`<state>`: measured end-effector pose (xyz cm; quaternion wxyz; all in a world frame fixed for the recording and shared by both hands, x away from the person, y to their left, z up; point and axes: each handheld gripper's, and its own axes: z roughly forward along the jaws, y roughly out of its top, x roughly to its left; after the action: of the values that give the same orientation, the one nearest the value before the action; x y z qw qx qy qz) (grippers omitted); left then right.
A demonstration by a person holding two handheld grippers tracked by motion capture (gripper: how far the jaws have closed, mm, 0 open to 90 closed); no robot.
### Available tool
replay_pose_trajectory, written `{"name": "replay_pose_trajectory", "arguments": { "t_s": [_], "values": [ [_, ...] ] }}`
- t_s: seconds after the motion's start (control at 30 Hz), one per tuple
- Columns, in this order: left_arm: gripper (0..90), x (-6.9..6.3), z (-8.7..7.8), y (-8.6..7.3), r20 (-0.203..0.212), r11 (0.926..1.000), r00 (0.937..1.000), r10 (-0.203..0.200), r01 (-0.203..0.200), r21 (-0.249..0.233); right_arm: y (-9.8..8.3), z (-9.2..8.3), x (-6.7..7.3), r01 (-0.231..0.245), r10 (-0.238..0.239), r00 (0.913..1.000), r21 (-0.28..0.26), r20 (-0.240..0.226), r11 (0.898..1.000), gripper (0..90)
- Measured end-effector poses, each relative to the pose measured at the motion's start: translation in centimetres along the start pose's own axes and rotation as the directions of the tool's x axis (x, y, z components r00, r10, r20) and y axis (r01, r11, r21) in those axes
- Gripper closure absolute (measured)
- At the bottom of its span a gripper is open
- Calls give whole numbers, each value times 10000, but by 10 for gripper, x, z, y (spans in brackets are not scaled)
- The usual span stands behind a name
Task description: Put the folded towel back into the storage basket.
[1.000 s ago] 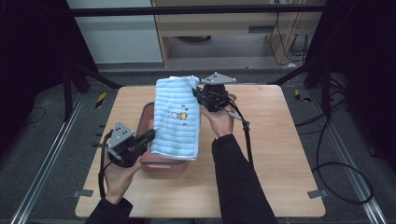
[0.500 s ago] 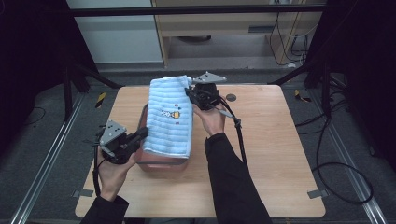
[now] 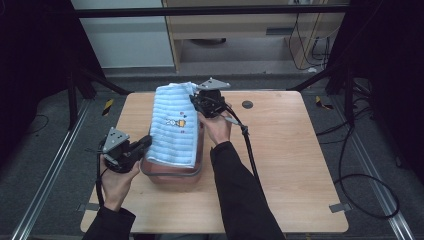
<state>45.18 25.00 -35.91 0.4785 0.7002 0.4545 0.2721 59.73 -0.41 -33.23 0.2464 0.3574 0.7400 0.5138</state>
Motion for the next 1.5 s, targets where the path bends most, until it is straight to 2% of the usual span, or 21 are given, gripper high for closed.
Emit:
{"name": "replay_pose_trajectory", "arguments": {
  "t_s": [0.27,0.37,0.53,0.77,0.93,1.5],
  "values": [
    [886,2,12,-11,-119,9988,9999,107,-101,469,-10,17,2,-48,48,10000,302,-25,9995,848],
    [885,2,15,-15,-145,9982,9998,149,-140,576,-14,20,3,51,-50,10000,314,-58,9995,848],
    [885,2,20,-20,-141,9965,9997,190,-178,812,-22,24,2,-108,109,9999,540,-22,9985,848],
    [885,0,24,-26,-78,9921,9999,80,-69,1252,-32,28,2,-41,40,10000,771,6,9970,848],
    [885,2,26,-29,-221,9899,9993,300,-266,1391,-43,34,4,-12,17,10000,937,-48,9956,848],
    [885,6,37,-48,-443,9775,9981,427,-326,2084,-65,46,6,62,-49,9999,1515,-89,9884,847]
  ]
}}
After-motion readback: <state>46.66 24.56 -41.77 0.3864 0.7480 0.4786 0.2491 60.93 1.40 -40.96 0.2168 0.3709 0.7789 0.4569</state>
